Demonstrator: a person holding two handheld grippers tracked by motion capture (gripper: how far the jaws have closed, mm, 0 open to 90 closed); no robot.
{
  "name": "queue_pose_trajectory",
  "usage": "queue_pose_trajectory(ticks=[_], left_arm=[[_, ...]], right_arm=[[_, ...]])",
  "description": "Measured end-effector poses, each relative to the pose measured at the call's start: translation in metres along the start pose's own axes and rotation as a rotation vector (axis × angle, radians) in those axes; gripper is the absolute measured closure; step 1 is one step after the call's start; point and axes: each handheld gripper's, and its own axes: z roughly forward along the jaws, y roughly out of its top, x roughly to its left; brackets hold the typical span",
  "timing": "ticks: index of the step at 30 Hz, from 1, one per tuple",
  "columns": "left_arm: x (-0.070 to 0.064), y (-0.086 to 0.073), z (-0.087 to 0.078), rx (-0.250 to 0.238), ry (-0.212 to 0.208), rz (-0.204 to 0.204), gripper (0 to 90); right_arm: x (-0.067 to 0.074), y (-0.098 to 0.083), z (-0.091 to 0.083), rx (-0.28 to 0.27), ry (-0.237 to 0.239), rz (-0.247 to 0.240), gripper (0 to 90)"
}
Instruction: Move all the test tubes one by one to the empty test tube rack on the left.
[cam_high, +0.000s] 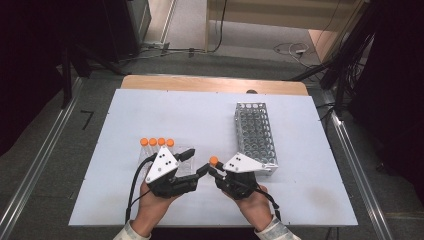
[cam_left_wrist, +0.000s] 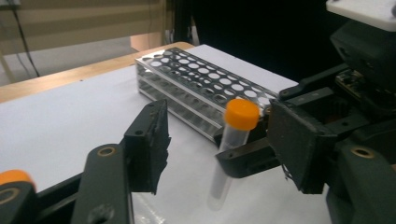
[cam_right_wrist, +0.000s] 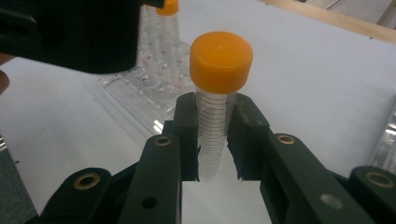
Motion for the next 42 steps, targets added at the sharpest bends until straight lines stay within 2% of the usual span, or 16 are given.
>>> queue_pose_trajectory(ticks=[4,7,22,33,35,37,39,42], left_arm=[[-0.002,-0.003,0.004,0.01,-0.022,-0.003,45.3],[-0.005,-0.004,0.006,0.018,-0.029,0.012,48.5],[-0.006,-0.008,0.009,0.036,-0.024,0.026,67.0],[-0.006,-0.008,0.009,0.037,-0.018,0.023,69.3],[-0.005,-0.008,0.009,0.036,-0.013,0.022,69.4],[-0.004,-0.008,0.008,0.034,-0.009,0.019,69.4],[-0.003,-0.007,0.007,0.032,-0.005,0.016,69.4],[0.0,-0.006,0.005,0.02,-0.003,0.006,69.4]], right_arm=[[0.005,0.0,0.002,0.002,0.031,-0.001,72.0],[0.008,0.0,0.004,0.003,0.042,-0.005,72.0],[0.017,0.001,0.005,0.01,0.071,-0.027,72.0],[0.017,0.001,0.005,0.01,0.071,-0.024,71.0],[0.016,0.001,0.005,0.011,0.082,-0.023,65.2],[0.016,0.001,0.006,0.017,0.09,-0.027,50.9],[0.015,0.001,0.006,0.028,0.098,-0.023,42.4],[0.013,0.0,0.006,0.036,0.085,-0.032,28.9]])
